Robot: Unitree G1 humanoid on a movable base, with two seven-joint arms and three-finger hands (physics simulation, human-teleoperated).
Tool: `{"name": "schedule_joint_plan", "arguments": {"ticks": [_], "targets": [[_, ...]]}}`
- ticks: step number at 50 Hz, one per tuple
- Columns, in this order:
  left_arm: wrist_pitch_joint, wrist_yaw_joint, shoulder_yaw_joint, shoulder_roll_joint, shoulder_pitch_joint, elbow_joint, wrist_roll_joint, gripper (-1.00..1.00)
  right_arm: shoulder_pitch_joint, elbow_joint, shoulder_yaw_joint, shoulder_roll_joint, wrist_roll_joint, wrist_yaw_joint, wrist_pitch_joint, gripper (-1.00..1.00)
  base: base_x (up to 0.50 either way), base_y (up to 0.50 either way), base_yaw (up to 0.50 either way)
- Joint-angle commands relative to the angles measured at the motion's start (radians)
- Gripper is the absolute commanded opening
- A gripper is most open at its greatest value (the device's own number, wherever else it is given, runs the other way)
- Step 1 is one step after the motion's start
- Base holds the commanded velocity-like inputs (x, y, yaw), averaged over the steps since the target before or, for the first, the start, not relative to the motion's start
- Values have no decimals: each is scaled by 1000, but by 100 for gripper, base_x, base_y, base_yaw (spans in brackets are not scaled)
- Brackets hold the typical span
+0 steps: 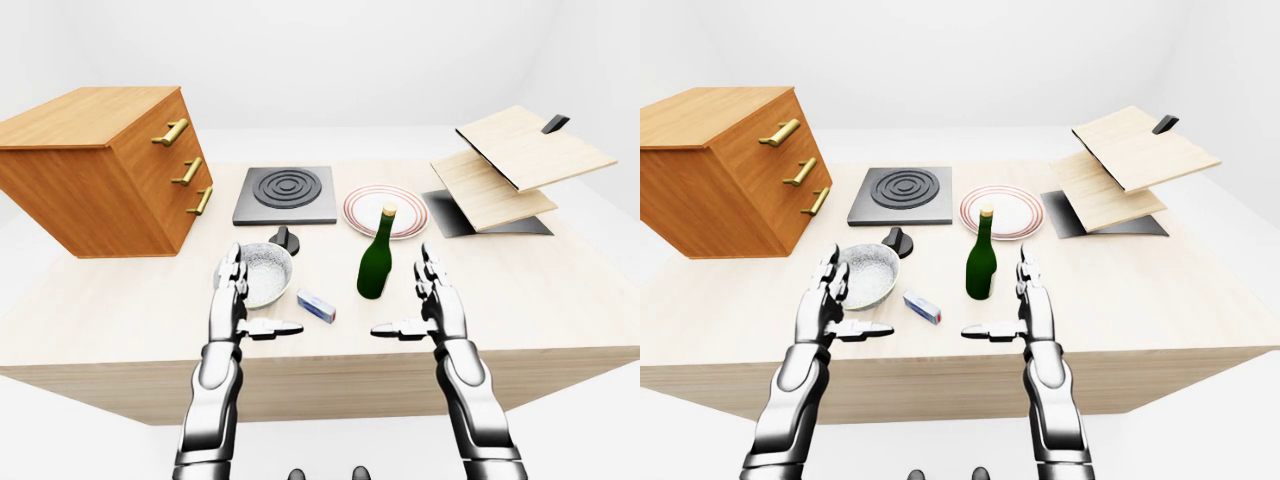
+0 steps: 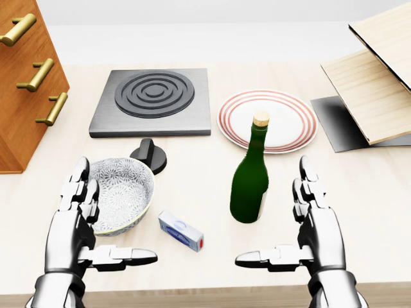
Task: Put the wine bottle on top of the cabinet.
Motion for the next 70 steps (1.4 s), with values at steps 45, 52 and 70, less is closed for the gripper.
{"name": "schedule_joint_plan", "arguments": {"ticks": [45, 52, 70], "targets": [[64, 129, 204, 157, -9, -1014, -304, 100, -24, -900, 25, -9, -208, 78, 43, 100, 0, 0, 0], [64, 361, 198, 400, 95, -1013, -561, 100, -25, -958, 22, 1, -211, 79, 43, 100, 0, 0, 0], [64, 454, 180, 514, 161, -1014, -634, 100, 15, -971, 9, 39, -179, 87, 43, 100, 38, 0, 0]]}}
